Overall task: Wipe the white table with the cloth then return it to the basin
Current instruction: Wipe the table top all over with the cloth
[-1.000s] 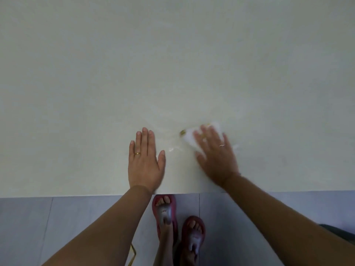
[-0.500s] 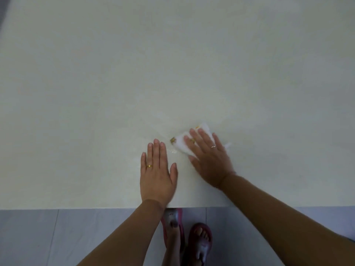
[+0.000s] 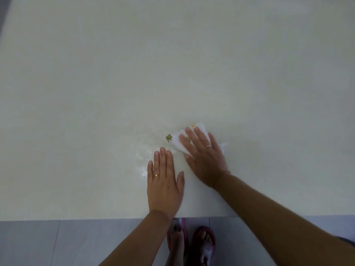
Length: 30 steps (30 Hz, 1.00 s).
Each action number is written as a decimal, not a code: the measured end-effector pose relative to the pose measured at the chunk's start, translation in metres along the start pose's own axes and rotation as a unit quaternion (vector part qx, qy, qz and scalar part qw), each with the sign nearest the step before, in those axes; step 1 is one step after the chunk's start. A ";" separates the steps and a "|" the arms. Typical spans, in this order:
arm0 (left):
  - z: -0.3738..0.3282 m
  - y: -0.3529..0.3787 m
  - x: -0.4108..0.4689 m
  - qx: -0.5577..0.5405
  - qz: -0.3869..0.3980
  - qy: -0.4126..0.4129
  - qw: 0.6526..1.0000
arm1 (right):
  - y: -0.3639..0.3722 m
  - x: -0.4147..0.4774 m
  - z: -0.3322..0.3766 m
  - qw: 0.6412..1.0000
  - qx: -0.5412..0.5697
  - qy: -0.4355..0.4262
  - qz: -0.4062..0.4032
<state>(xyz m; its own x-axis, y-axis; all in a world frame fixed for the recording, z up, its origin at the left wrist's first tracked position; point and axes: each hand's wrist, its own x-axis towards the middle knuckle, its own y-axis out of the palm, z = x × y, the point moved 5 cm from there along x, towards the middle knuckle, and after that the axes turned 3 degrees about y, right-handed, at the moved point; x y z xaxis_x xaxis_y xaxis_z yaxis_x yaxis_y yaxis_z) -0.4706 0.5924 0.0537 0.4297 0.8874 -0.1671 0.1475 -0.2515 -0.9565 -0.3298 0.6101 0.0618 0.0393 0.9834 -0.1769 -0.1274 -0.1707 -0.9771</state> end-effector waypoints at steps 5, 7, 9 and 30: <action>-0.003 -0.024 0.030 -0.037 -0.027 0.033 0.998 | -0.006 0.018 -0.083 0.954 0.056 0.296 -0.001; -0.004 -0.038 0.064 -0.029 -0.053 0.041 0.997 | -0.006 0.027 -0.070 0.918 0.104 0.382 -0.014; -0.003 -0.045 0.097 -0.017 -0.058 0.039 0.997 | -0.005 0.034 -0.038 0.917 0.121 0.379 -0.017; 0.013 -0.024 0.129 0.023 -0.037 0.019 0.999 | -0.016 0.114 -0.023 0.992 0.057 0.107 -0.017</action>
<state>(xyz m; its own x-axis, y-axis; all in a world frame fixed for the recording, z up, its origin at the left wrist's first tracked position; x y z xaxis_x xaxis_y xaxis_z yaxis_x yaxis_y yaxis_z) -0.4302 0.7176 0.0523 0.4535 0.8869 -0.0879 0.1392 -0.1680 -0.9759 -0.3009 0.7241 0.0547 0.2538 0.9510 -0.1764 -0.2325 -0.1171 -0.9655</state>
